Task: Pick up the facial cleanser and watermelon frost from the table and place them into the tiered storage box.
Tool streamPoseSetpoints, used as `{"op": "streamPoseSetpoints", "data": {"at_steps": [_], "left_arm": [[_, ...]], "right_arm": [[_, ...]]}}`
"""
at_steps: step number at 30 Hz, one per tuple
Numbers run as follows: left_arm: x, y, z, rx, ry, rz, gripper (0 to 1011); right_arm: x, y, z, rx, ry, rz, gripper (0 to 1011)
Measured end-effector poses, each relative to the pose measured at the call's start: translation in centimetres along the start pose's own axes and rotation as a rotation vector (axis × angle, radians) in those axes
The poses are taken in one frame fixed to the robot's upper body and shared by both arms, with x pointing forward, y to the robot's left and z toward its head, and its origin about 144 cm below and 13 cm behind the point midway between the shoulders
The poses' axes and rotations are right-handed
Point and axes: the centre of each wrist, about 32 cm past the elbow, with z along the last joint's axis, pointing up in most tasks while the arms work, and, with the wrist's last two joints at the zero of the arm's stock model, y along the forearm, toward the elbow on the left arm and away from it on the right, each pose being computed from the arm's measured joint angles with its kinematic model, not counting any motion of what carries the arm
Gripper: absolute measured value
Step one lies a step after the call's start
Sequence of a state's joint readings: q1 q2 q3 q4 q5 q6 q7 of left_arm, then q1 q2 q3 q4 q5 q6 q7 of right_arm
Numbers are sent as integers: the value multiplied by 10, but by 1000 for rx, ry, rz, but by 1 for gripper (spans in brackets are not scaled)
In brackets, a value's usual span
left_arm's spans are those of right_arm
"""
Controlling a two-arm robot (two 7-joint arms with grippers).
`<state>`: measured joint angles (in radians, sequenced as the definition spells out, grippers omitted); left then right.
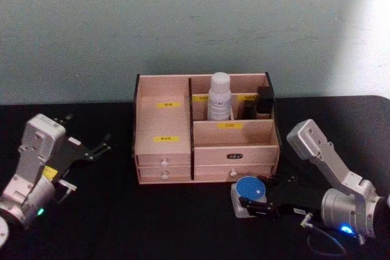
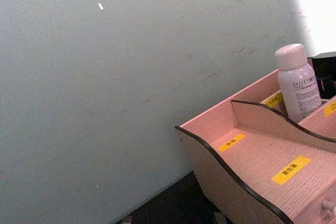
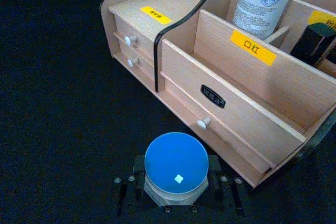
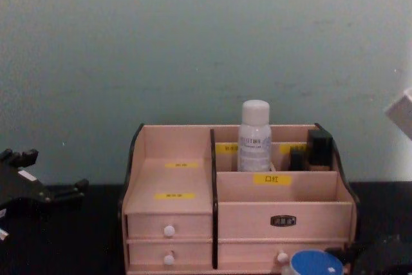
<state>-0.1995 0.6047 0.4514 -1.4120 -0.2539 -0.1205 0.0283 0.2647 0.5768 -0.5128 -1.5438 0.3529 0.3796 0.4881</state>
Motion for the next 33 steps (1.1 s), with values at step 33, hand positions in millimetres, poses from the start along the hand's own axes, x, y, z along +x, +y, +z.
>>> {"op": "streamPoseSetpoints", "data": {"at_steps": [33], "left_arm": [[0, 0, 0, 0, 0, 0, 1002]], "right_arm": [[18, -7, 62, 242, -45, 21, 707]]}}
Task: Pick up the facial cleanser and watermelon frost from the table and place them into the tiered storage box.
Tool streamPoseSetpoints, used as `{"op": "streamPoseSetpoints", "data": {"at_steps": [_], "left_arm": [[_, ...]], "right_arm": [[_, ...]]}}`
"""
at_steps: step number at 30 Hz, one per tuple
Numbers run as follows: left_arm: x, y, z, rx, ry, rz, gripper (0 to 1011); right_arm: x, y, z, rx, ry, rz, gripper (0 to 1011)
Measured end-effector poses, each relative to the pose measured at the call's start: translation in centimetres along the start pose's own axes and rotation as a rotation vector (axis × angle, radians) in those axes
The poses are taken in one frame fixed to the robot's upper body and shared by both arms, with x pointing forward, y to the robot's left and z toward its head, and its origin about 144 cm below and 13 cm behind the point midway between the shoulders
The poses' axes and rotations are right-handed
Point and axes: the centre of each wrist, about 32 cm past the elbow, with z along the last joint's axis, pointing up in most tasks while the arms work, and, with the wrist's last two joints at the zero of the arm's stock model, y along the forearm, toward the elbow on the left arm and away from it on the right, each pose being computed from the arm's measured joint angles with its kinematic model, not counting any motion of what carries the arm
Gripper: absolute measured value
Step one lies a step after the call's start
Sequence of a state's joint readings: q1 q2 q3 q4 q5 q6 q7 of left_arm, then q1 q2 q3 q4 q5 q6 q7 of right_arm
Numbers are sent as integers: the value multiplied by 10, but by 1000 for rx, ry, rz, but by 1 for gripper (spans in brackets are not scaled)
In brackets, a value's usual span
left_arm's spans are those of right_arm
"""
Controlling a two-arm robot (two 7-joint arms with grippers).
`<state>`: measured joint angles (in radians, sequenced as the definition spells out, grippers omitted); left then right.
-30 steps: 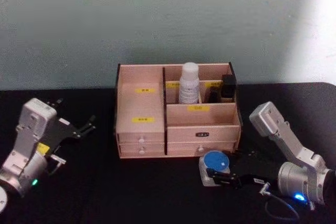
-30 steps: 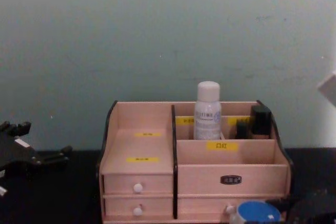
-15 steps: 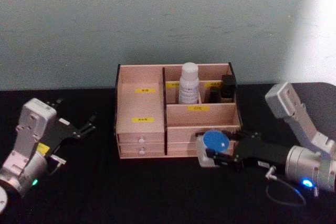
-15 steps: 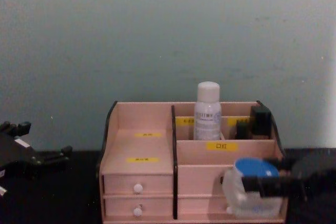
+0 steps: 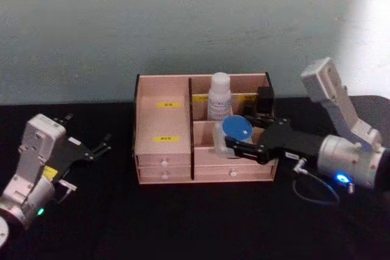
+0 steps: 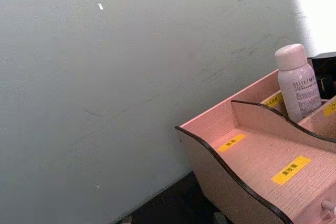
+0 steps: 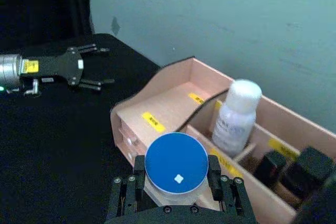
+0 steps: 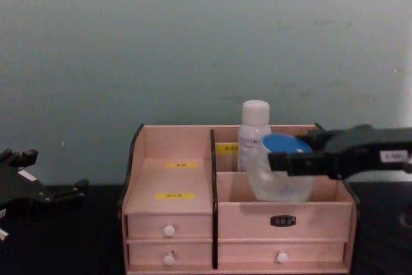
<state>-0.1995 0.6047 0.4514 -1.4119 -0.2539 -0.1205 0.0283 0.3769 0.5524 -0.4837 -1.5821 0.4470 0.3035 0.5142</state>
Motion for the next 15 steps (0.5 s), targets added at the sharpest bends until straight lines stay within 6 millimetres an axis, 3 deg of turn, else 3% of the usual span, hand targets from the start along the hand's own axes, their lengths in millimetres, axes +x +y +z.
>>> {"op": "streamPoseSetpoints", "data": {"at_steps": [15], "left_arm": [[0, 0, 0, 0, 0, 0, 1001]], "right_arm": [[9, 46, 26, 25, -30, 38, 706]]}}
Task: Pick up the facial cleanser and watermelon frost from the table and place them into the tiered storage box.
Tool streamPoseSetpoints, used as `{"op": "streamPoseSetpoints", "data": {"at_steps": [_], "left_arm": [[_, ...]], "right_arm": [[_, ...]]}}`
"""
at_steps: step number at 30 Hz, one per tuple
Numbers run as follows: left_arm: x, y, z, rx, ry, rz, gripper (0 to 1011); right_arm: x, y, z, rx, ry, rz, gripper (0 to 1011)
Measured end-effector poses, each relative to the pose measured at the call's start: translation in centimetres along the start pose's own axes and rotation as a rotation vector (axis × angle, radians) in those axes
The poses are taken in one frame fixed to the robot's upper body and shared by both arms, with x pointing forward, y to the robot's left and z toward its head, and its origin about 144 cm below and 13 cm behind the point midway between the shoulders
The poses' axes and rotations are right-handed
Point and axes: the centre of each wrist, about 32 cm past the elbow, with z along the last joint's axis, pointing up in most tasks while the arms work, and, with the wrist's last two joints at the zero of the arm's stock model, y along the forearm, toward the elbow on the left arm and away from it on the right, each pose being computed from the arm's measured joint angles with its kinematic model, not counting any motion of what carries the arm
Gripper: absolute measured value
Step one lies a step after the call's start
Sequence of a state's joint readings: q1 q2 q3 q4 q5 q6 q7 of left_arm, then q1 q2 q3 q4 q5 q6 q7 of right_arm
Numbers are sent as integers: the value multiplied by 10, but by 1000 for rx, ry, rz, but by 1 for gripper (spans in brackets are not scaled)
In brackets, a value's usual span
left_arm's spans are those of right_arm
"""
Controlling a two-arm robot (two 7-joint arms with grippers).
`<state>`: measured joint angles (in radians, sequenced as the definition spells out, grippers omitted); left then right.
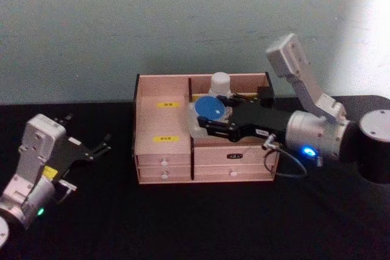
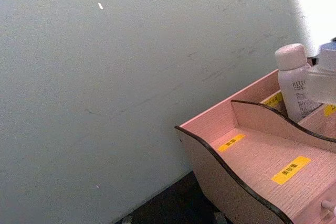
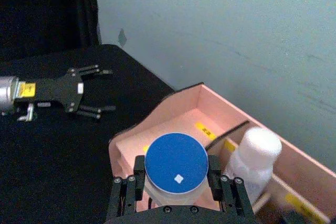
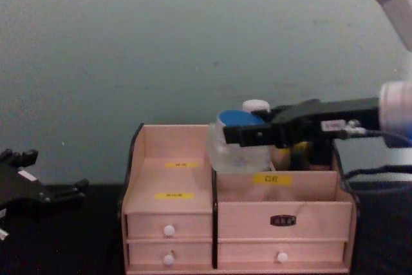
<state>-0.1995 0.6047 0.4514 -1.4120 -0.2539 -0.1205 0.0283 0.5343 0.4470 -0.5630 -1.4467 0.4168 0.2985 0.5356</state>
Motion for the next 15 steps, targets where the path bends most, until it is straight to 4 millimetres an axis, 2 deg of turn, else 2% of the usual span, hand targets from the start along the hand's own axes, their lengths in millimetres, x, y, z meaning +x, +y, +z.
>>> {"op": "streamPoseSetpoints", "data": {"at_steps": [11, 15], "left_arm": [[0, 0, 0, 0, 0, 0, 1001], [0, 0, 0, 0, 0, 0, 1002]], "right_arm": [[7, 42, 9, -5, 0, 18, 706], [10, 51, 13, 1, -8, 17, 706]]}}
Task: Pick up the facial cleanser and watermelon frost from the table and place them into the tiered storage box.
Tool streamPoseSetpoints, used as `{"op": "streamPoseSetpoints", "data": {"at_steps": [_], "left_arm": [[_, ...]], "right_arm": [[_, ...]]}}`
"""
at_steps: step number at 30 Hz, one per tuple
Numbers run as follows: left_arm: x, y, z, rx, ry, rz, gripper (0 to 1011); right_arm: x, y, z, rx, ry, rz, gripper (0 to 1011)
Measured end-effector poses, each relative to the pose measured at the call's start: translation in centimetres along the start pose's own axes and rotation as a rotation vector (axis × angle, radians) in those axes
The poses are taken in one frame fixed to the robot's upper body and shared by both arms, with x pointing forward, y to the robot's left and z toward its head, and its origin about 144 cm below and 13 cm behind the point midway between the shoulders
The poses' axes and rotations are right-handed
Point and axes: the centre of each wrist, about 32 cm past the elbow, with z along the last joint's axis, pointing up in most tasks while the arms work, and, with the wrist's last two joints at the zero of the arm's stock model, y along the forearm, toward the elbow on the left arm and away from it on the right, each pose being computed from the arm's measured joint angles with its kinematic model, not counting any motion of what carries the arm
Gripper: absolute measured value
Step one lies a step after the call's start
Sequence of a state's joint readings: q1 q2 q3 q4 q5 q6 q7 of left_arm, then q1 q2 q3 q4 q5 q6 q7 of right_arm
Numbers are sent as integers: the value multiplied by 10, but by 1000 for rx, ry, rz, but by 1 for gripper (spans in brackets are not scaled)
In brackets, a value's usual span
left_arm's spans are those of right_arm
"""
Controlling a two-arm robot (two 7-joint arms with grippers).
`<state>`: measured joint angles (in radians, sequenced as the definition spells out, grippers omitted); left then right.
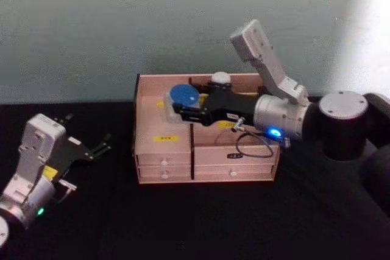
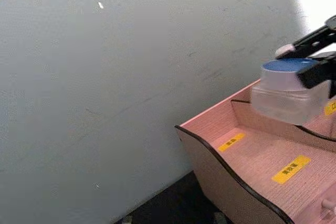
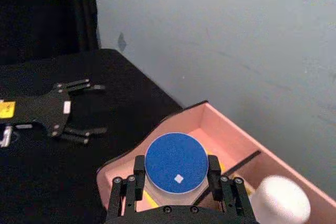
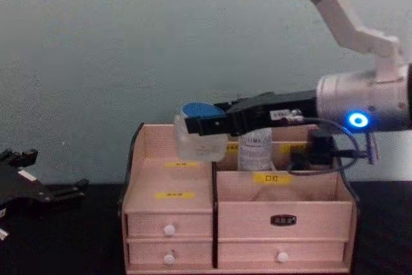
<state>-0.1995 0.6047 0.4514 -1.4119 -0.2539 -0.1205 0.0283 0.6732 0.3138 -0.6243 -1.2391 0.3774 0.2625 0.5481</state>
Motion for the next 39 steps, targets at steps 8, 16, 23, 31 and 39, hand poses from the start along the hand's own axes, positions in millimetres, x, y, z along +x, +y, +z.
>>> {"op": "streamPoseSetpoints", "data": {"at_steps": [8, 16, 23, 31, 39], "left_arm": [[0, 0, 0, 0, 0, 0, 1001], [0, 0, 0, 0, 0, 0, 1002], [0, 0, 0, 0, 0, 0, 1001], [0, 0, 0, 0, 0, 0, 1001], [0, 0, 0, 0, 0, 0, 1001]], "right_arm": [[6, 25, 6, 6, -15, -8, 706], [10, 45, 2, -11, -15, -8, 706], [13, 57, -4, -36, -5, -19, 707], [15, 62, -10, -52, 11, -22, 706], [15, 63, -13, -62, 17, -18, 706]]}}
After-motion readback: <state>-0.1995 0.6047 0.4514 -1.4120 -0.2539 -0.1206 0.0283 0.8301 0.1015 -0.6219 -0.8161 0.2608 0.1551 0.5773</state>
